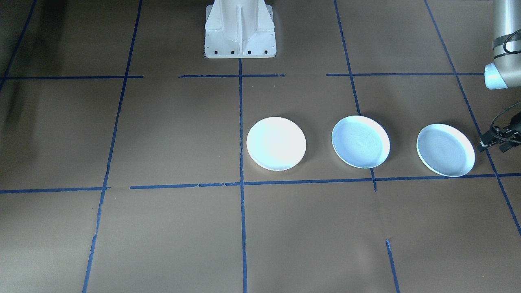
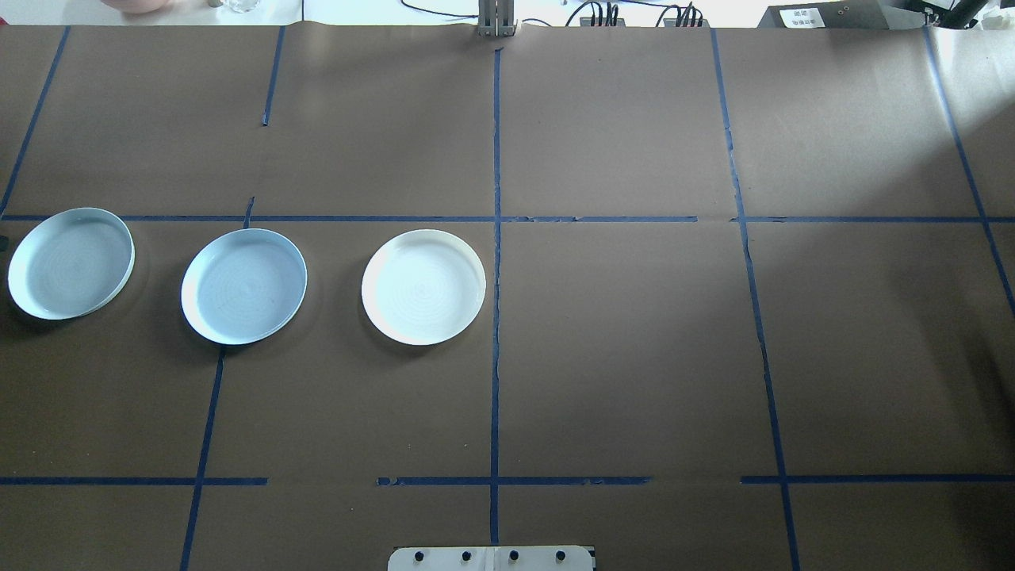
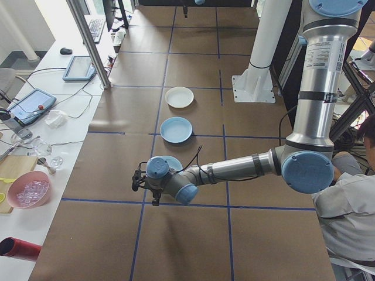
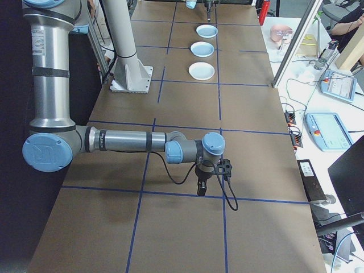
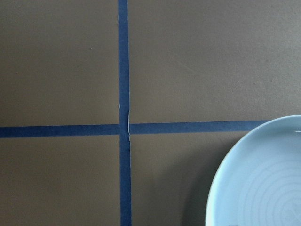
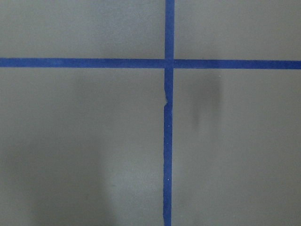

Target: Stack plate in center

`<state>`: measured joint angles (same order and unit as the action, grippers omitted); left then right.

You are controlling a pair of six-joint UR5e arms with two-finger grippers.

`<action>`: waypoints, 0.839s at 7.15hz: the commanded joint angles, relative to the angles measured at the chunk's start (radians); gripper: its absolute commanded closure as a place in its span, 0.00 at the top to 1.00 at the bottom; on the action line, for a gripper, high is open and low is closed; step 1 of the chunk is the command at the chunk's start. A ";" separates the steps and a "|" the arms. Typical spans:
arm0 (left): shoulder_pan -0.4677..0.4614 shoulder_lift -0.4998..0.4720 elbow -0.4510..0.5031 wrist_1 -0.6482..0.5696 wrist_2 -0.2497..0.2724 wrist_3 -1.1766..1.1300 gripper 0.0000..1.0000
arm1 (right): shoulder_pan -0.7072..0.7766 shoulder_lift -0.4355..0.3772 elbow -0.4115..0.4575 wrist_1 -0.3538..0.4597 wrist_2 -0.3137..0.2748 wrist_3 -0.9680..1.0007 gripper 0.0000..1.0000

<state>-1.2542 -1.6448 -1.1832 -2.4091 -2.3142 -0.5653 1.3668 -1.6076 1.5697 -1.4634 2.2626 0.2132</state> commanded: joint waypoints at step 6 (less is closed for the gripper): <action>0.045 -0.033 0.065 -0.045 -0.040 -0.033 0.58 | 0.000 0.000 0.000 0.000 0.000 0.000 1.00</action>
<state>-1.2104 -1.6772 -1.1256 -2.4484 -2.3520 -0.5978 1.3668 -1.6076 1.5693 -1.4634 2.2626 0.2132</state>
